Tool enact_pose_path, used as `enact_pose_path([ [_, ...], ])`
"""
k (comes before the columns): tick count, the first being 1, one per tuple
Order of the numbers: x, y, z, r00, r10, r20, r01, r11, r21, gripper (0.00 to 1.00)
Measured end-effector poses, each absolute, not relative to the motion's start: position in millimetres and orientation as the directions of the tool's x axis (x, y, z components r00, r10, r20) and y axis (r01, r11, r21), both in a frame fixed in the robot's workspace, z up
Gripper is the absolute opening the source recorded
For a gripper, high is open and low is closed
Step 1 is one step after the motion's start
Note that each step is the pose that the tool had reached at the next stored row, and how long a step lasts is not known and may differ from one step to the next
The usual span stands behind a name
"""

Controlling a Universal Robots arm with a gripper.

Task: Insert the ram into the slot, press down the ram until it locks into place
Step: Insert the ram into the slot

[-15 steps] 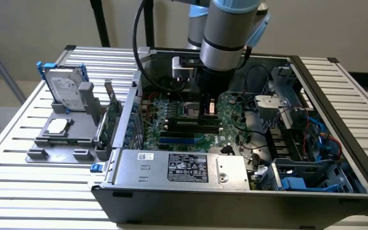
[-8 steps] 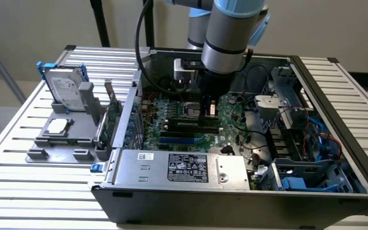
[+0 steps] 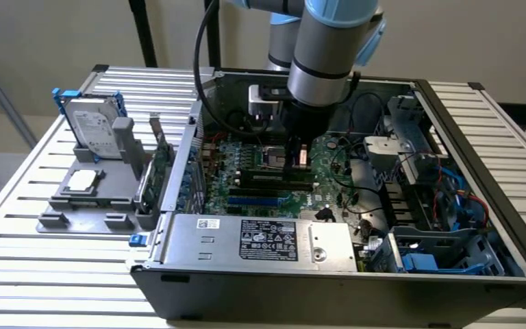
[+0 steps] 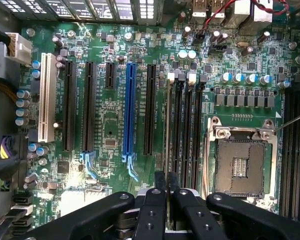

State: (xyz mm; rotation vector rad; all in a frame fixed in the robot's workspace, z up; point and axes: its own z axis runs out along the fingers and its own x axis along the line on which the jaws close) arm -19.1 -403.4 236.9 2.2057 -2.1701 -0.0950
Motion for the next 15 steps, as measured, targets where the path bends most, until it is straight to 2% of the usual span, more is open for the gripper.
enact_pose_path([
  [15,-19.7,-401.8,233.7,0.014,-1.000,-0.011,-0.997,-0.015,0.076,0.13],
])
